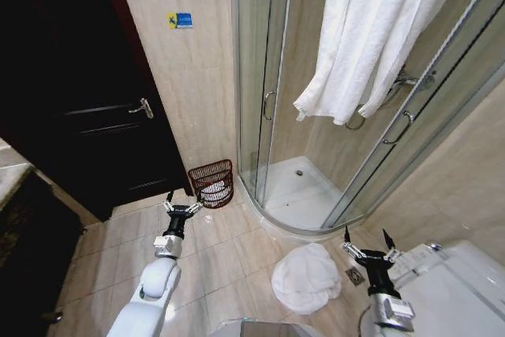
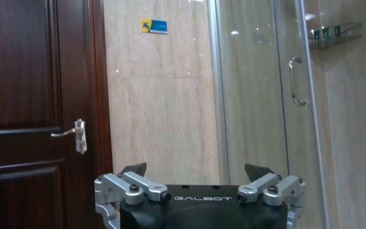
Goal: Discard the used towel into the hamper.
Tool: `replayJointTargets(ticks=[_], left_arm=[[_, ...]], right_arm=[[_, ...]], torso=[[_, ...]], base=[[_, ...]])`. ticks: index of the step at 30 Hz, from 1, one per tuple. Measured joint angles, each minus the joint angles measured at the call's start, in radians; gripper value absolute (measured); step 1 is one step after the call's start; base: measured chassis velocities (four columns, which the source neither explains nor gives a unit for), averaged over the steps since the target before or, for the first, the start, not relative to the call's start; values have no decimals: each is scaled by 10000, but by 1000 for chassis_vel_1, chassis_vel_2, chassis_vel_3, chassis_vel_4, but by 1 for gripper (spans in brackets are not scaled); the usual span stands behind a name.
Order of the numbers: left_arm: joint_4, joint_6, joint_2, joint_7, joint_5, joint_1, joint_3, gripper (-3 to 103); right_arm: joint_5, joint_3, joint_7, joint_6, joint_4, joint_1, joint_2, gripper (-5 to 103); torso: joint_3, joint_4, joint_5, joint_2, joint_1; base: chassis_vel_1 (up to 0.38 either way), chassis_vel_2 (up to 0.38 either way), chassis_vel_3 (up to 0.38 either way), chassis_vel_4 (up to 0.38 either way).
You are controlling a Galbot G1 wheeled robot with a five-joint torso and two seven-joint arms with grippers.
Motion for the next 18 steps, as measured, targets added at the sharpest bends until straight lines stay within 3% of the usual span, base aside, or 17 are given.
replayJointTargets(ticks=[8,10,13,18], left_arm=[[0,0,0,0,0,0,0,100],[0,0,0,1,0,-1,0,100],[0,0,0,1,0,-1,0,100],[-279,-303,88,587,-637,29,115,100]], right_arm=[[1,0,0,0,0,0,0,100],[1,0,0,0,0,0,0,100],[1,0,0,0,0,0,0,100],[35,-5,-51,53,18,5,0,100]], torso=[[-304,0,0,-571,-264],[-465,0,0,-868,-403],[-486,0,0,-906,-420],[-492,0,1,-917,-425]], base=[[0,0,0,0],[0,0,0,0],[0,0,0,0],[0,0,0,0]])
